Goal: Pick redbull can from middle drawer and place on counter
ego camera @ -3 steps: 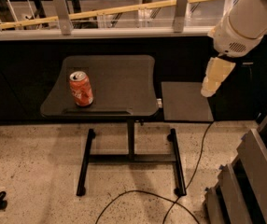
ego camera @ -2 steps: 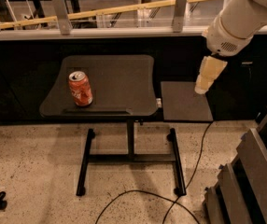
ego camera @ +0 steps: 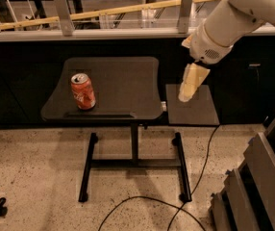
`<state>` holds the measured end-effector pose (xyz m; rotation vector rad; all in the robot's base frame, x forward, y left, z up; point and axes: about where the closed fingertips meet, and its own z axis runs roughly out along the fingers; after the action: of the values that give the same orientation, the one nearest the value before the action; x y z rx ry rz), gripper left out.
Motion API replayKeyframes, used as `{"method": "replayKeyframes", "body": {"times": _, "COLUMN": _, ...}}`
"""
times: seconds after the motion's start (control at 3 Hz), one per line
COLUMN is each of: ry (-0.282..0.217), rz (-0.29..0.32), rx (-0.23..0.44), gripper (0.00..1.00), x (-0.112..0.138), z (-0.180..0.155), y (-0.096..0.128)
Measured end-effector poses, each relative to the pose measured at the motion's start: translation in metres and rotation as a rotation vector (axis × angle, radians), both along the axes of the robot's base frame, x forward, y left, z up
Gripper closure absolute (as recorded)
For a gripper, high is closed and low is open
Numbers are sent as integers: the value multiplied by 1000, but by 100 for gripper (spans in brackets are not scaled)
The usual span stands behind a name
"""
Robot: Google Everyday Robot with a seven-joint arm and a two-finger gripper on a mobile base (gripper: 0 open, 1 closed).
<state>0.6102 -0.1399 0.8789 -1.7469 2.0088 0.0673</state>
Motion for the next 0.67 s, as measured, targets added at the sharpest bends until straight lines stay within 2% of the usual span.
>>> {"method": "replayKeyframes", "body": {"times": 0.33, "ry": 21, "rz": 53, "rx": 37, "gripper": 0, "x": -6, "z": -6, "y": 24}}
{"method": "replayKeyframes", "body": {"times": 0.67, "ry": 41, "rz": 136, "rx": 81, "gripper": 0, "x": -17, "z": -9, "y": 60}}
